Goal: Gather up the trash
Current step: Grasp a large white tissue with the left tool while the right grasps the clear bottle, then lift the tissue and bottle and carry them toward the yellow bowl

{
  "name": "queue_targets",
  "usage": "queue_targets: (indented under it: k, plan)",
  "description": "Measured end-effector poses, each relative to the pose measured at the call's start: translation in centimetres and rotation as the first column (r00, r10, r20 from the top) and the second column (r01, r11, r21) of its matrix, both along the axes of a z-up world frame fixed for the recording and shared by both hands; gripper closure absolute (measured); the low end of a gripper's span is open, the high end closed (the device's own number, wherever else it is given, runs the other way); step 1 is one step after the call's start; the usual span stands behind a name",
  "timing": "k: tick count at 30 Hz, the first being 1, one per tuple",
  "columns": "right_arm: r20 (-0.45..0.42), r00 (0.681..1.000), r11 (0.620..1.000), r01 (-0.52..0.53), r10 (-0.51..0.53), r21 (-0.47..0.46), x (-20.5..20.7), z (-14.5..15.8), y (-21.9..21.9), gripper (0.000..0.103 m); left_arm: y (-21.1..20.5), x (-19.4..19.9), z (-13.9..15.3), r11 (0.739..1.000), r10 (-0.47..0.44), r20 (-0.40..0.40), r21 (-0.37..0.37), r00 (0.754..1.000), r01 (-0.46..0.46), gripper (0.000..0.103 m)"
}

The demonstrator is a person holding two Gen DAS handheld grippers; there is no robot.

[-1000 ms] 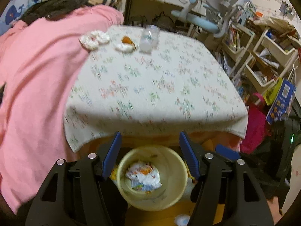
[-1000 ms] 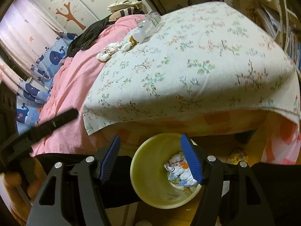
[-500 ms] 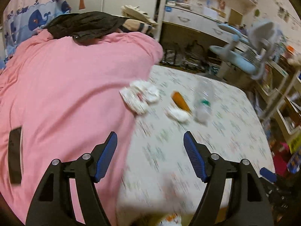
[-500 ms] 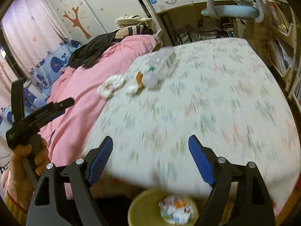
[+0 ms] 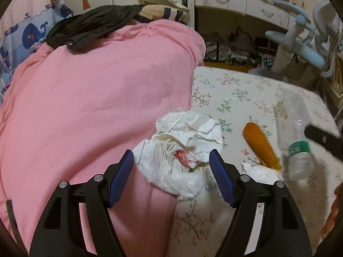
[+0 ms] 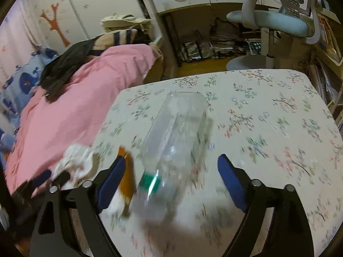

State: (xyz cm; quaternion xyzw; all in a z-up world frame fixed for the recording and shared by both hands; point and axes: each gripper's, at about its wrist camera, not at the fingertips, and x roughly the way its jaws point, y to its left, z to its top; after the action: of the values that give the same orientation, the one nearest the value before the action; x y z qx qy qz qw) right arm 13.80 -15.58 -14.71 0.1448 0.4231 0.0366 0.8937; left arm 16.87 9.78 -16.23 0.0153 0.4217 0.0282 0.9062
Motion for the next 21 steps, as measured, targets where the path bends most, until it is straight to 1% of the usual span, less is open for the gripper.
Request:
queue_targets:
  k: [3, 5, 6, 7, 8, 9, 10, 11, 12, 13, 14, 16, 17, 18, 21]
  plan:
    - [-0.015, 1.000, 0.999, 0.011, -0.011, -0.030, 1.7, -0.6, 0.5, 0.015, -0.6, 1.0, -1.1, 0.999, -0.016, -0.021, 0.038, 1.000, 0.017, 0.033]
    - [-0.033, 0.999, 0.998, 0.001, -0.003, -0.069, 2.5, -1.2, 0.9, 0.015, -0.8, 1.3, -1.6, 0.999, -0.027, -0.033, 0.038, 0.999, 0.028, 0.034]
    - [-0.039, 0.999, 0.996, -0.002, -0.001, -0.084, 2.8, -1.4, 0.8, 0.015, -0.8, 1.5, -1.8, 0.999, -0.033, -0.035, 0.035, 0.999, 0.034, 0.037]
    - [-0.041, 0.999, 0.996, -0.006, 0.002, -0.092, 3.0, -1.6, 0.8, 0.016, -0.9, 1.5, -2.0, 0.999, -0.047, -0.039, 0.023, 0.998, 0.048, 0.052]
    - [-0.041, 0.999, 0.996, -0.016, 0.013, -0.089, 3.1, -1.7, 0.5, 0.018, -1.1, 1.5, -2.1, 0.997, -0.071, -0.050, 0.003, 0.996, 0.072, 0.059]
    - [-0.043, 0.998, 0.997, -0.038, 0.035, -0.069, 3.0, -1.7, 0.1, 0.030, -1.3, 1.3, -2.2, 0.996, -0.089, -0.056, -0.005, 0.994, 0.089, 0.066]
    - [-0.051, 0.998, 0.997, -0.052, 0.049, -0.059, 3.1, -1.8, -0.1, 0.034, -1.4, 1.2, -2.1, 0.995, -0.095, -0.049, 0.000, 0.994, 0.095, 0.075]
    - [-0.050, 0.997, 0.996, -0.064, 0.061, -0.057, 2.6, -1.6, -0.5, 0.036, -1.3, 1.0, -1.9, 0.995, -0.099, -0.042, -0.005, 0.994, 0.099, 0.078]
    - [-0.050, 0.996, 0.995, -0.075, 0.072, -0.060, 2.3, -1.4, -0.7, 0.039, -1.1, 0.9, -1.6, 0.995, -0.100, -0.045, -0.032, 0.994, 0.099, 0.080]
    - [-0.052, 0.995, 0.994, -0.090, 0.087, -0.059, 1.6, -1.3, -1.0, 0.041, -0.7, 0.7, -1.3, 0.992, -0.098, -0.046, -0.086, 0.994, 0.094, 0.081]
    - [-0.054, 0.994, 0.994, -0.101, 0.099, -0.051, 0.8, -1.1, -1.5, 0.042, -0.3, 0.4, -0.9, 0.989, -0.088, -0.042, -0.125, 0.995, 0.082, 0.081]
    - [-0.054, 0.992, 0.993, -0.114, 0.113, -0.034, -0.6, -0.8, -2.3, 0.043, 0.2, -0.5, -0.1, 0.982, -0.079, -0.028, -0.171, 0.996, 0.073, 0.081]
    - [-0.053, 0.992, 0.993, -0.117, 0.116, -0.016, -1.4, -0.7, -2.8, 0.044, 0.3, -0.9, 0.3, 0.976, -0.080, -0.024, -0.205, 0.997, 0.073, 0.082]
    - [-0.048, 0.992, 0.993, -0.116, 0.117, 0.015, -3.0, -0.6, -3.8, 0.044, 0.6, -1.5, 1.0, 0.968, -0.074, -0.014, -0.243, 0.997, 0.068, 0.082]
    - [-0.044, 0.992, 0.992, -0.117, 0.119, 0.056, -5.7, -0.4, -5.3, 0.044, 1.0, -3.4, 2.8, 0.948, -0.068, 0.021, -0.311, 0.997, 0.071, 0.082]
